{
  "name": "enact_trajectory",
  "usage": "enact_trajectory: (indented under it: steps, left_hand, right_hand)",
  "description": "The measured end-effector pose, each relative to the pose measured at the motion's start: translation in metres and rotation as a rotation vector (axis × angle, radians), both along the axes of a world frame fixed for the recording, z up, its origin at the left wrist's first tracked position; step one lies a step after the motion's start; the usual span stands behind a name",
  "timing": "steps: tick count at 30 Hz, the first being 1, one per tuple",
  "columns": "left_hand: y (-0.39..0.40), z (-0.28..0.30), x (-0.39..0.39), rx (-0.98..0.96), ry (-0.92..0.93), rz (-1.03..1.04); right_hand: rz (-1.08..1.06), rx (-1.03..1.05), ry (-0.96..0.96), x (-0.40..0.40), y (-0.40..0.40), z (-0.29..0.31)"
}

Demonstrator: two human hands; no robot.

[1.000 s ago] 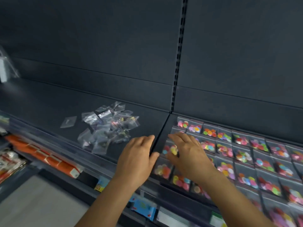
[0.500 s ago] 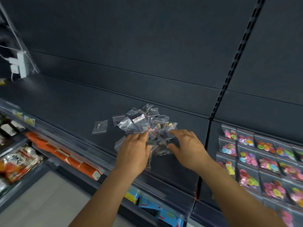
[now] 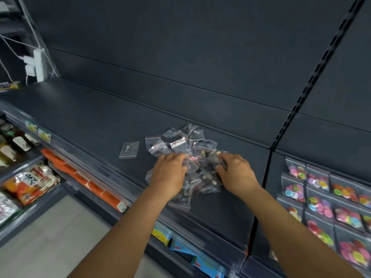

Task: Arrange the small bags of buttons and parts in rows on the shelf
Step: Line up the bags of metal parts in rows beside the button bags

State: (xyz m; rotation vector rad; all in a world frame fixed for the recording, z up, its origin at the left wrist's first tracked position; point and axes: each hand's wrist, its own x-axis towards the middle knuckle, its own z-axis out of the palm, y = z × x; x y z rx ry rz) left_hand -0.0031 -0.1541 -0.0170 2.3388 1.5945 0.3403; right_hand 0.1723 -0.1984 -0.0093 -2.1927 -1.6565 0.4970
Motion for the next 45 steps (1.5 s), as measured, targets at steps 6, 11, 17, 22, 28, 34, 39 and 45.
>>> enact_trajectory:
  steps: [6, 11, 17, 22, 28, 34, 39, 45]
  left_hand:
    - [0.014, 0.001, 0.001, -0.067, -0.031, 0.056]
    - [0.016, 0.002, -0.002, -0.116, -0.217, 0.092]
    - [0.018, 0.009, -0.012, -0.121, -0.391, 0.084]
    - [0.017, 0.022, -0.009, 0.019, -0.477, 0.080]
    - [0.005, 0.042, 0.011, -0.013, -0.693, -0.042]
    - [-0.014, 0.052, 0.054, -0.181, -0.828, -0.152]
    - [-0.038, 0.053, 0.095, -0.229, -0.822, -0.230]
    - [-0.088, 0.059, 0.155, -0.246, -0.804, -0.362]
  right_hand:
    - [-0.120, -0.101, 0.020, -0.001, 0.018, -0.003]
    - [-0.114, -0.083, 0.098, -0.002, 0.025, 0.001]
    - [-0.173, 0.141, 0.407, -0.002, 0.018, 0.006]
    - [-0.241, 0.306, 0.589, -0.001, 0.011, 0.016]
    - [-0.287, 0.408, 0.750, 0.003, -0.006, 0.027]
    - [-0.290, 0.477, 0.840, 0.018, -0.037, 0.041]
    - [-0.306, 0.463, 0.886, 0.046, -0.079, 0.051]
    - [-0.370, 0.494, 0.797, 0.098, -0.144, 0.057]
